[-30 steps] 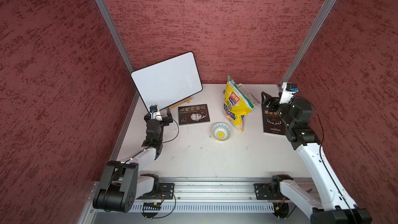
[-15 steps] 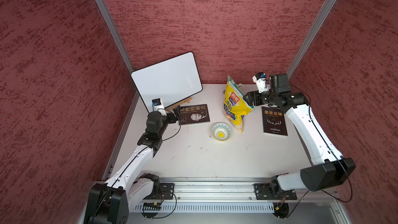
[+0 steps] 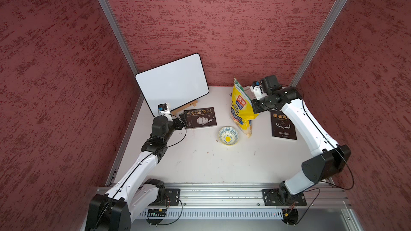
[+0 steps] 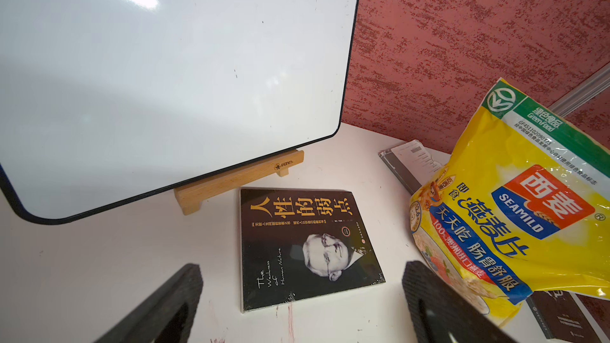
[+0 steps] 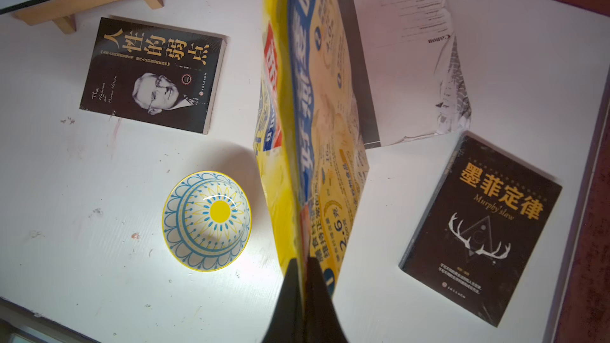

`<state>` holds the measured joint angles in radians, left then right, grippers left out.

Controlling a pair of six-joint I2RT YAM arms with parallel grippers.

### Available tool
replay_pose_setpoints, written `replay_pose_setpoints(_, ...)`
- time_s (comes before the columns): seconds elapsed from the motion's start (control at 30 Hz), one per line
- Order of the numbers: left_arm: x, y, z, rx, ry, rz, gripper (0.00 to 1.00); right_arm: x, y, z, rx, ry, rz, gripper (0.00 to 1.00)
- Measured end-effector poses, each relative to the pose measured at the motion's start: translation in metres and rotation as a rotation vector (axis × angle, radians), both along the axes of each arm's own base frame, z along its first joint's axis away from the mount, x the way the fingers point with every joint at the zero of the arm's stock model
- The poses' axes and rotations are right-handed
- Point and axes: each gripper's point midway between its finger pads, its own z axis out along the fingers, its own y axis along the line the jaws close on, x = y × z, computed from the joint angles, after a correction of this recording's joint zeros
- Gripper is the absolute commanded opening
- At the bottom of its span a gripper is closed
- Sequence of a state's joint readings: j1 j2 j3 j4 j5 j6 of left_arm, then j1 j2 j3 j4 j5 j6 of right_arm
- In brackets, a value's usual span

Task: Pour the oats into the breakfast bowl
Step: Move the oats bag to the center of the board.

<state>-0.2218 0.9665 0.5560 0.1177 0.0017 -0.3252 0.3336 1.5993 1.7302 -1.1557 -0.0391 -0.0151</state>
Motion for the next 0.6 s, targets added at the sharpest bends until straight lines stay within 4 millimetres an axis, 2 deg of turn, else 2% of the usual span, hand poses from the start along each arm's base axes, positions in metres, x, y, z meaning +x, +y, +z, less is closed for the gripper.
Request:
replay_pose_setpoints(0.2, -0.006, -0.015, 0.014, 0.004, -0.012, -0.043, 1.0, -0.028, 0.02, 0.007, 0.009, 0.057, -0.015, 0.0)
replay_pose_setpoints(0.33, -0.008, -0.028, 0.028, 0.013, -0.034, -0.078, 1.0, -0.048, 0.023, 0.012, 0.044, 0.092, -0.071, 0.0)
replay_pose_setpoints(0.43, -0.011, -0.036, 0.032, 0.026, -0.041, -0.098, 1.0, -0.066, 0.023, 0.015, 0.084, 0.11, -0.113, 0.0)
replay_pose_setpoints(0.53, -0.013, -0.043, 0.032, 0.044, -0.04, -0.116, 1.0, -0.085, 0.032, 0.015, 0.131, 0.131, -0.117, 0.0)
replay_pose_setpoints(0.57, -0.014, -0.045, 0.032, 0.049, -0.039, -0.12, 1.0, -0.09, 0.036, 0.015, 0.145, 0.137, -0.11, 0.02)
replay_pose_setpoints(0.6, -0.014, -0.047, 0.033, 0.053, -0.04, -0.127, 1.0, -0.095, 0.041, 0.015, 0.158, 0.143, -0.102, 0.11)
